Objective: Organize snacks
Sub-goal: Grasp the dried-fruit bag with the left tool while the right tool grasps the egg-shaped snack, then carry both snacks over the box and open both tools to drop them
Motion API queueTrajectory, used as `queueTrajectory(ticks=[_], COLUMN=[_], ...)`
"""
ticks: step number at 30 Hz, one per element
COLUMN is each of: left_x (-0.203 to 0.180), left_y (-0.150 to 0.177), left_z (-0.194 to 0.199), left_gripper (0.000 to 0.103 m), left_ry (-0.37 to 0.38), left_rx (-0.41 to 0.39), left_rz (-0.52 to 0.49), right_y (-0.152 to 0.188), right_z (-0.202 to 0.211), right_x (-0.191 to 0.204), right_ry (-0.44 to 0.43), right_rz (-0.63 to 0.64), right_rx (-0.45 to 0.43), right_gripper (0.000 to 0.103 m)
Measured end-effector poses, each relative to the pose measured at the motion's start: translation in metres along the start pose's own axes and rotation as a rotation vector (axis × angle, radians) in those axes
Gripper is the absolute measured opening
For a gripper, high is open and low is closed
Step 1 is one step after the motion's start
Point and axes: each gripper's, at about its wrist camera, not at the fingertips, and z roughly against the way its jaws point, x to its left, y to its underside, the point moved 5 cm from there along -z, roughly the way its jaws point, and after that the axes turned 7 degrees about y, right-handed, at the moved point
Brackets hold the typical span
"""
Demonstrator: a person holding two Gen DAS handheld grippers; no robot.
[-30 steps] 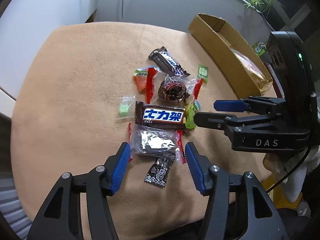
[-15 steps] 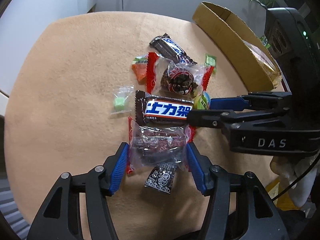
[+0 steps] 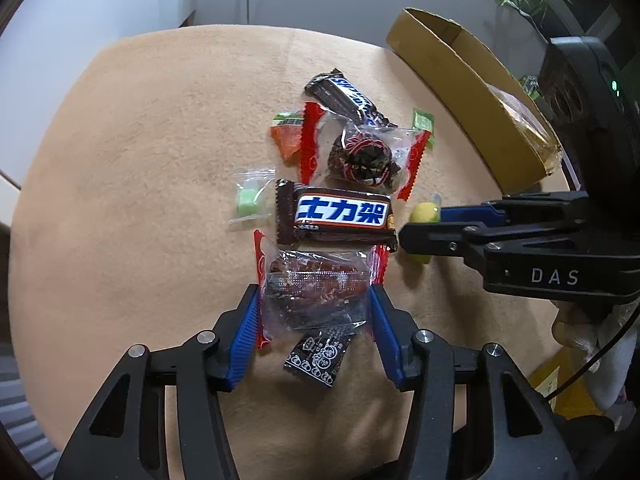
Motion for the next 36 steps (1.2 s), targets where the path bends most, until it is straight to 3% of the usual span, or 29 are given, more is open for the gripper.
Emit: queueTrajectory(ticks=[17, 36], left_x=[-0.007, -0.05], left_y=[-0.015, -0.094], left_z=[0.036, 0.046], left_gripper=[0.052, 0.052], left_ry=[0.037, 0.086], left_rx=[-0.083, -0.169], left_rz=[0.022, -0.083], right_y=[0.009, -0.024], right_z=[0.051, 0.127], right_x=[-0.027, -0.082], right_ry=[0.006, 0.078], right_rz=[-0.054, -0.151], right_rx=[-0.098, -0.275], right_gripper=[0.035, 0.035])
